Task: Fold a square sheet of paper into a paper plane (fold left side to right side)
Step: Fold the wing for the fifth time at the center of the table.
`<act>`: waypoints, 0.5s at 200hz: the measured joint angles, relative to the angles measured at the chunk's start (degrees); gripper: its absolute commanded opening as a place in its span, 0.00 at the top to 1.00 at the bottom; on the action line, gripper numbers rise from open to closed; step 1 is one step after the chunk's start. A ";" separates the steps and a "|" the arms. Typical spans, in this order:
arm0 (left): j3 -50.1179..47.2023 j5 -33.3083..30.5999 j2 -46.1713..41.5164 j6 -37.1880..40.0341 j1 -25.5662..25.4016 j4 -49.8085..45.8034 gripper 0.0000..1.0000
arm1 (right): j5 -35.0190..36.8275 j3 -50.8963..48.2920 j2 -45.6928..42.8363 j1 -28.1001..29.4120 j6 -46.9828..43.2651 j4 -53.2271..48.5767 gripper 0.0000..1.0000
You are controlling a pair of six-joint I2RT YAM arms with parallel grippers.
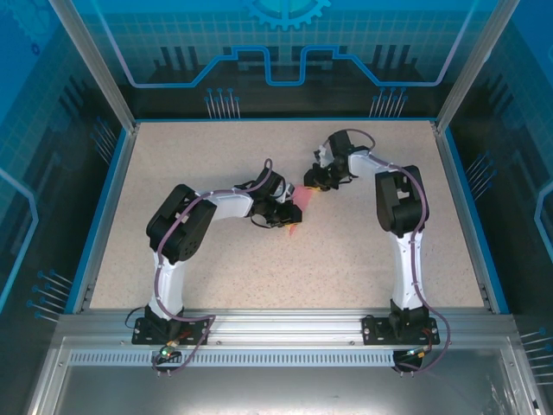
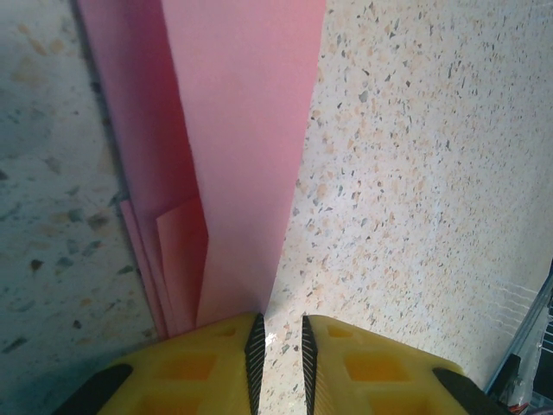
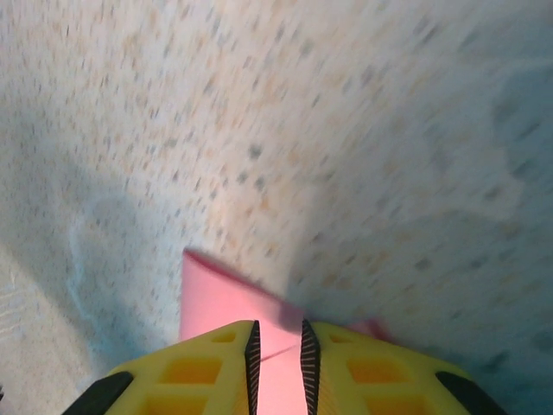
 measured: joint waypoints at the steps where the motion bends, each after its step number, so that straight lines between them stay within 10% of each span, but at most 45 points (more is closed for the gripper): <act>1: 0.00 0.02 0.00 0.00 0.00 0.00 0.77 | -0.02 0.09 0.07 -0.07 0.00 0.02 0.76; 100: 0.00 0.02 0.00 -0.02 0.00 -0.07 0.77 | 1.07 -13.31 -13.22 -5.27 0.85 8.11 0.79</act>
